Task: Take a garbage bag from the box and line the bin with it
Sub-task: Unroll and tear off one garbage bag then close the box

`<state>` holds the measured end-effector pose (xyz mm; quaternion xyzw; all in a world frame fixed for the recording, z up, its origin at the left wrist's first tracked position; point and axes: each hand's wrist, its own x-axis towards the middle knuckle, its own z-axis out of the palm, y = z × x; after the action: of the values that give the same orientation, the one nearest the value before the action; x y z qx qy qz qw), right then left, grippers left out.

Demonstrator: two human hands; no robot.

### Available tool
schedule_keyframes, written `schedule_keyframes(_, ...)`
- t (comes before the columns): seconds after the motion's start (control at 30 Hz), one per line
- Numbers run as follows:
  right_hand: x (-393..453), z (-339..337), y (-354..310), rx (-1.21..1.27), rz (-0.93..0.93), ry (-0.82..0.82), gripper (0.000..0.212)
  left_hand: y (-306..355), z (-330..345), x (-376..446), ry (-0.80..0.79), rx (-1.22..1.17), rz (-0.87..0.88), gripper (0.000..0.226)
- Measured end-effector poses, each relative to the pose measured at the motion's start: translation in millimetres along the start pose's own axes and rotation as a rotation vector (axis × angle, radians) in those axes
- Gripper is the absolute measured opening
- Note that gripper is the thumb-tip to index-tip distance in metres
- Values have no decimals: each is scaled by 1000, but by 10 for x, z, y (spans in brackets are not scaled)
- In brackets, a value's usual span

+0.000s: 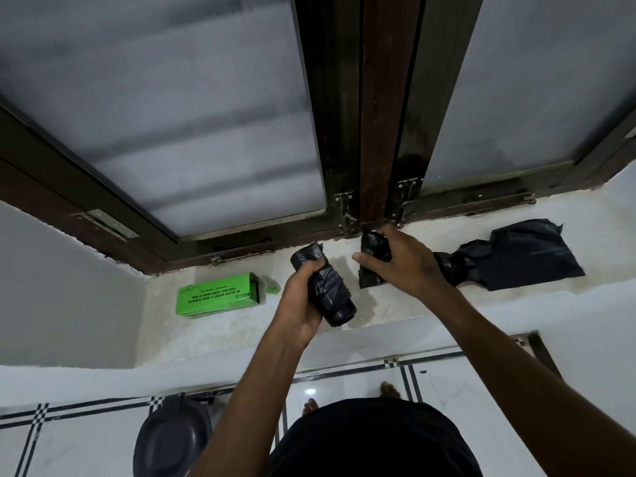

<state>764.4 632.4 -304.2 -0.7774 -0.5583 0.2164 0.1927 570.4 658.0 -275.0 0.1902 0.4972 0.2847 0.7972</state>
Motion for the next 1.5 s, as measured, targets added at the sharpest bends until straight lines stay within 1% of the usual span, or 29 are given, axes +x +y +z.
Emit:
schedule_keyframes(0.07,-24,69,19,-156,-53,62,61,2,11,-12,2,-33,3,12)
schedule_keyframes(0.13,-68,99,9,-273,-89,185,52,10,13,-19,16,-42,36,10)
schedule_keyframes(0.2,-177,71,-134,-202,-158,358,40,20,16,-30,44,-33,89,8)
schedule_keyframes(0.23,-252,65,-229,-99,-197,409,36,31,20,-42,71,-35,118,8)
schedule_keyframes(0.27,-331,69,-333,43,-224,405,35,49,14,-55,101,-51,148,10)
schedule_keyframes(0.3,-408,76,-428,214,-222,335,35,74,17,-75,124,-78,178,11)
schedule_keyframes(0.33,-473,84,-524,392,-191,212,39,105,10,-93,141,-105,215,12)
schedule_keyframes(0.4,-554,121,-677,709,-76,-88,51,183,-12,-135,148,-128,303,12)
schedule_keyframes(0.47,-574,182,-772,913,3,-305,58,268,-58,-177,138,-150,385,13)
schedule_keyframes(0.5,-571,207,-804,968,4,-357,55,302,-75,-200,131,-164,416,18)
schedule_keyframes(0.53,-568,228,-844,1006,-7,-376,49,334,-103,-224,124,-175,438,26)
schedule_keyframes(0.57,-564,255,-878,1042,-15,-375,43,363,-134,-257,116,-179,453,32)
schedule_keyframes(0.63,-554,287,-903,1098,-9,-343,39,405,-208,-336,87,-163,489,32)
schedule_keyframes(0.67,-545,297,-900,1097,-9,-332,39,423,-276,-380,96,-130,525,30)
schedule_keyframes(0.73,-539,299,-856,1050,-11,-314,38,476,-493,-464,207,59,661,31)
schedule_keyframes(0.8,-549,287,-777,939,-17,-300,38,542,-784,-516,374,378,847,27)
schedule_keyframes(0.83,-559,292,-738,864,-29,-299,38,570,-942,-531,443,562,919,25)
schedule_keyframes(0.87,-574,300,-707,791,-48,-305,38,591,-1107,-516,494,761,965,28)
schedule_keyframes(0.9,-586,316,-697,727,-65,-312,38,610,-1258,-481,509,972,965,35)
schedule_keyframes(0.93,-595,338,-699,680,-70,-315,37,625,-1390,-433,504,1188,890,43)
schedule_keyframes(0.97,-596,366,-714,650,-59,-313,37,635,-1490,-387,497,1370,747,52)
schedule_keyframes(1.0,-588,396,-732,631,-46,-301,36,625,-1565,-345,480,1485,595,61)
schedule_keyframes(1.03,-573,421,-754,612,-35,-281,35,604,-1637,-298,452,1536,488,69)
schedule_keyframes(1.07,-551,449,-775,590,-24,-257,34,584,-1698,-261,421,1544,463,73)
schedule_keyframes(1.13,-504,511,-798,558,5,-197,33,563,-1760,-215,407,1506,584,73)
schedule_keyframes(1.23,-441,600,-826,566,53,-114,32,534,-1765,-193,442,1449,749,62)
schedule_keyframes(1.3,-429,645,-883,588,54,-100,31,504,-1741,-200,463,1438,765,59)
schedule_keyframes(1.5,-460,747,-976,576,-78,-192,35,487,-1772,-180,515,1397,763,59)
